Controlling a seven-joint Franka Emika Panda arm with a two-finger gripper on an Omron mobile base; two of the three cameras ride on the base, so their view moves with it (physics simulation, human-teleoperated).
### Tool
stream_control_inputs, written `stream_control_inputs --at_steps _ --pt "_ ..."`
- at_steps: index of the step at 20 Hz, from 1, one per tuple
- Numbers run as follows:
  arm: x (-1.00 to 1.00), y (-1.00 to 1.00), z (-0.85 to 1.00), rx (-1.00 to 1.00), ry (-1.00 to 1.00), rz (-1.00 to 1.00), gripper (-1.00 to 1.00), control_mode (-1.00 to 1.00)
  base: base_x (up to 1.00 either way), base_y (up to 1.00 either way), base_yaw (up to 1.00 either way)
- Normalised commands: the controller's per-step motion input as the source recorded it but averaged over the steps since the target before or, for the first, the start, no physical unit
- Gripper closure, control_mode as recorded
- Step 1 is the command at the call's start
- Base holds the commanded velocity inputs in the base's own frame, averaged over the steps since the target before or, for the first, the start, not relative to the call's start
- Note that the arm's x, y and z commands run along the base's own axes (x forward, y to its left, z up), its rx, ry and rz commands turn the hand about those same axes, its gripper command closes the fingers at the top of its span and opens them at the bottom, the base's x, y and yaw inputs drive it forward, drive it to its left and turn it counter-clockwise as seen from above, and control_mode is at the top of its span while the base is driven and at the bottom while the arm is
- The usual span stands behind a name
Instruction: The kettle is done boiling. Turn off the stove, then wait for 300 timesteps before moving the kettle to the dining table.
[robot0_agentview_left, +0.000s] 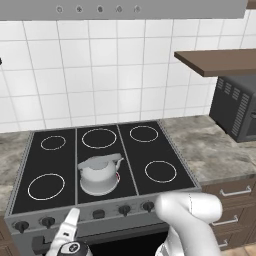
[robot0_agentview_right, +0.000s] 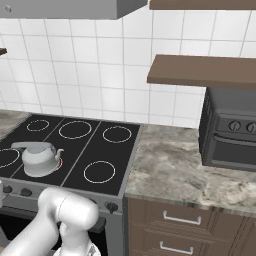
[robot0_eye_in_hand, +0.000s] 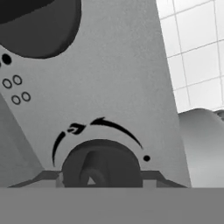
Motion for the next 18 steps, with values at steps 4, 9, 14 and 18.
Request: stream_control_inputs --at_steps 4,9,14,18 --pt "-0.08 -0.01 -0.03 0.3 0.0 -0.05 1.0 -1.0 0.0 0.0 0.0" --pt "-0.07 0.0 -0.1 0.29 0.0 -0.06 1.0 -1.0 0.0 0.0 0.0" --pt "-0.09 0.0 -0.1 0.31 -0.03 -0.06 1.0 -1.0 0.0 0.0 0.0" --pt "-0.1 -0.01 -0.1 0.3 -0.05 -0.06 1.0 -1.0 0.0 0.0 0.0"
